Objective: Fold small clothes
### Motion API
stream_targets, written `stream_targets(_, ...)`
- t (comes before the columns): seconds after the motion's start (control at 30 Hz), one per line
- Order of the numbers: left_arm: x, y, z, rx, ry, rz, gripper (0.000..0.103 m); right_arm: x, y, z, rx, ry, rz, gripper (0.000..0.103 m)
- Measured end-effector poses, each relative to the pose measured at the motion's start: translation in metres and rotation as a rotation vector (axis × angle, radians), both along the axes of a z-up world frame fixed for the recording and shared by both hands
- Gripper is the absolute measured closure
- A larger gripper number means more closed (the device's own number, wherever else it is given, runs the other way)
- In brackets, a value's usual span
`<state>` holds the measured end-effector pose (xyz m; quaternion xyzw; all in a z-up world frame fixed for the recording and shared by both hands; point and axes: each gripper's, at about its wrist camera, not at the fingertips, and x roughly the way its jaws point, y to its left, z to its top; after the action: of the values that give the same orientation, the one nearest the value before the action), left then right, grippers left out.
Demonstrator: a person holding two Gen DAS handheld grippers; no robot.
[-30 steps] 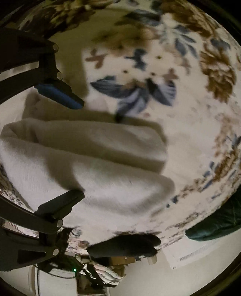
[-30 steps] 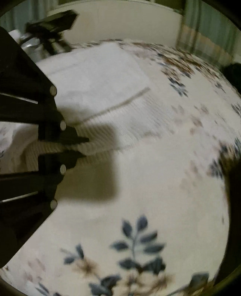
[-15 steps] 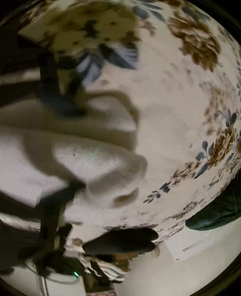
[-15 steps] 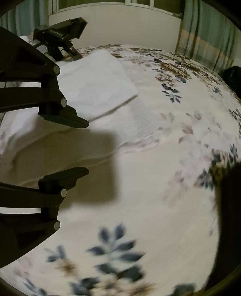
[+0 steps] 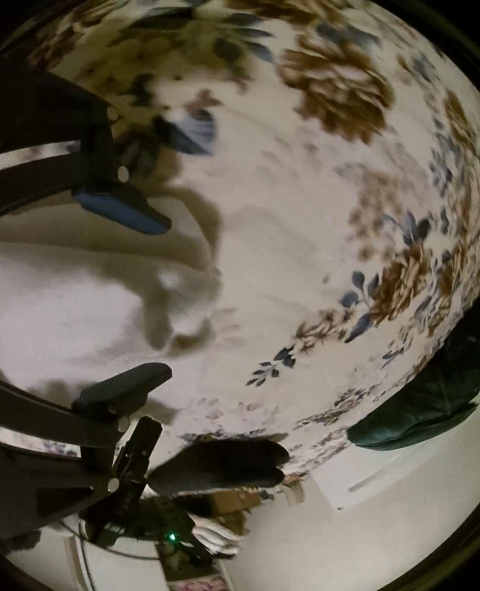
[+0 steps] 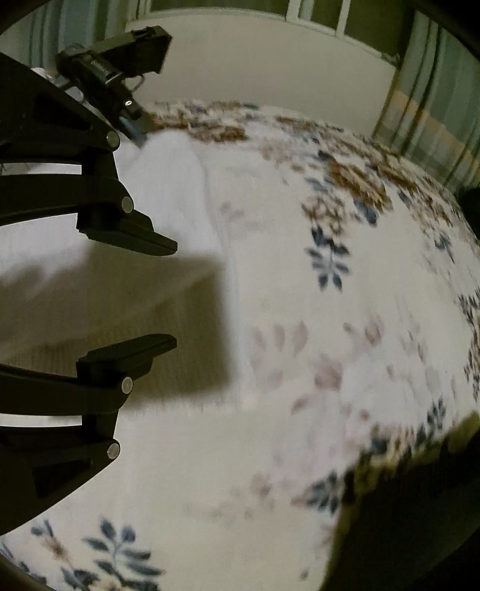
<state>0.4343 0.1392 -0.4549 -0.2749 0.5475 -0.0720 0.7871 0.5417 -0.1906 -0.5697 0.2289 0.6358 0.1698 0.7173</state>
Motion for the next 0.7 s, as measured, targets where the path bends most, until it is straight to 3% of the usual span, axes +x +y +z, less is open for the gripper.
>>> stream_targets(0.13,0.024,-0.012,-0.019,0.064,0.041,-0.035,0.033,0.005,0.023,-0.014,0.026,0.026,0.047,0.056)
stream_targets(0.17,0.027,-0.012,-0.025,0.088,0.053,-0.040,0.033,0.006,0.027,-0.017,-0.012,0.019,0.057,0.056)
stream_targets(0.23,0.035,-0.008,-0.039,0.114,0.078,-0.045,0.030,0.009,0.030,-0.022,-0.152,-0.010,0.056,0.070)
stream_targets(0.33,0.040,0.010,-0.048,0.064,0.106,-0.006,0.027,0.015,0.017,-0.034,-0.171,0.030,0.002,0.076)
stream_targets(0.47,0.032,0.028,-0.041,-0.018,0.093,0.049,0.026,0.013,0.017,-0.033,-0.159,0.032,0.036,0.076)
stream_targets(0.57,0.020,0.042,-0.030,-0.109,0.069,0.120,0.028,0.010,0.012,-0.031,-0.136,0.047,0.021,0.074)
stream_targets(0.63,0.018,0.041,-0.031,-0.142,0.072,0.117,0.028,0.009,0.007,-0.026,-0.081,0.045,-0.008,0.058)
stream_targets(0.7,0.021,0.035,-0.035,-0.132,0.079,0.091,0.029,0.008,0.003,-0.025,0.017,0.051,-0.040,0.054)
